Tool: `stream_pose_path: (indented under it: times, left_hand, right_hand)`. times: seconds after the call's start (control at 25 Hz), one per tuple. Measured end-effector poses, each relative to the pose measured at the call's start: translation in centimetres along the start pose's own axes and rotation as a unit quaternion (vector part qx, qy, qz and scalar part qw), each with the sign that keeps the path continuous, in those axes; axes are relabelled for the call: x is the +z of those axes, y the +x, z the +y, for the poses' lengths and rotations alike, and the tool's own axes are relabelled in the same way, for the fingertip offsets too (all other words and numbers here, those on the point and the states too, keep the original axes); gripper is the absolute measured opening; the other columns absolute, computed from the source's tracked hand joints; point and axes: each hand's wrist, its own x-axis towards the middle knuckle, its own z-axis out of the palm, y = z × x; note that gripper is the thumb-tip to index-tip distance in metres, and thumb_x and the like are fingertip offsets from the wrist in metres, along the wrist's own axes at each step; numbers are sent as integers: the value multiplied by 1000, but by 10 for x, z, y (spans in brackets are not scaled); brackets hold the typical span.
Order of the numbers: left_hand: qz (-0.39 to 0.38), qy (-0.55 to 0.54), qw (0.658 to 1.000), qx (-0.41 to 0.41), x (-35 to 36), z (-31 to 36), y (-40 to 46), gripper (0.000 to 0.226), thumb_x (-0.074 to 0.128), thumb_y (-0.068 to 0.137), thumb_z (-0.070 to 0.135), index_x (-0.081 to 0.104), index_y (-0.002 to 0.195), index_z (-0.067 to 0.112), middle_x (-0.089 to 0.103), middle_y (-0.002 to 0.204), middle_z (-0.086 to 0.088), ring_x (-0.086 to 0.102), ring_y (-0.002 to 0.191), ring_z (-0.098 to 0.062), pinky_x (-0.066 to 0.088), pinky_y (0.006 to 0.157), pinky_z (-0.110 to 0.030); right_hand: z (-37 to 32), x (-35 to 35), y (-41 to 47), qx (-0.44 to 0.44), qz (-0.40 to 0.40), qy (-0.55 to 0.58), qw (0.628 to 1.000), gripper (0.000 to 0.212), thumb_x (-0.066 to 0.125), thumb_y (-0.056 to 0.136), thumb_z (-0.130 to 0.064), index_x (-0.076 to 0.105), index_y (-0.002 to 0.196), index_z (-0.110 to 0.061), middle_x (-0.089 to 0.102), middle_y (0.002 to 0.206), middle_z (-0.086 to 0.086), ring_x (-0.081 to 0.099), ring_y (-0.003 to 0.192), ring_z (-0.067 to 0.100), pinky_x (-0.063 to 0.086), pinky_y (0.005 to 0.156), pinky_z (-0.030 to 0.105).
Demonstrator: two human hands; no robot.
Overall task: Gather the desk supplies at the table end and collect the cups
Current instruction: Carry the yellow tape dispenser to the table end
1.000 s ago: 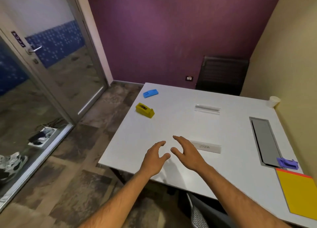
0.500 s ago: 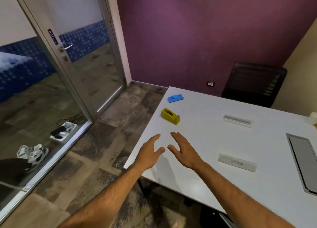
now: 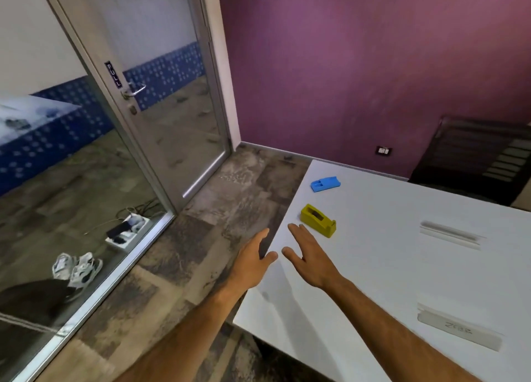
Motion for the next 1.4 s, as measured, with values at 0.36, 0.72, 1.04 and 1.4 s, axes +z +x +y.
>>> stream_pose_path:
  times: [0.36,0.72,1.04,1.4]
  left_hand:
    - [-100,88,987,87,-29,-18,148,68,62,95,45,31,154,34,34,161,8,37,146,-19,33,117,-40]
    - [-248,82,955,144,-18,-13,244,61,62,97,34,37,152,30,41,156,6,41,143,-18,39,111,-35]
    - [-312,61,945,83,50,-22,321,54,65,96,22,44,147,22,51,147,2,49,131,-16,41,95,-23]
    - [-306,87,945,75,141,-52,405,81,73,89,8,29,155,24,37,154,3,46,133,-15,40,103,-24]
  right_hand:
    - [6,28,100,103,106,41,988,72,36,95,-59,10,157,-31,9,166,-8,9,153,13,16,121,34]
    - [39,29,113,245,224,64,941,54,47,101,-42,37,150,-21,44,152,-1,23,149,18,22,115,28]
    - [144,35,138,354,272,110,888,31,65,91,-19,67,121,-13,66,126,3,52,129,23,35,106,27]
    - [252,40,205,413,224,180,864,72,75,82,-19,43,146,-13,62,130,16,60,117,33,50,96,39]
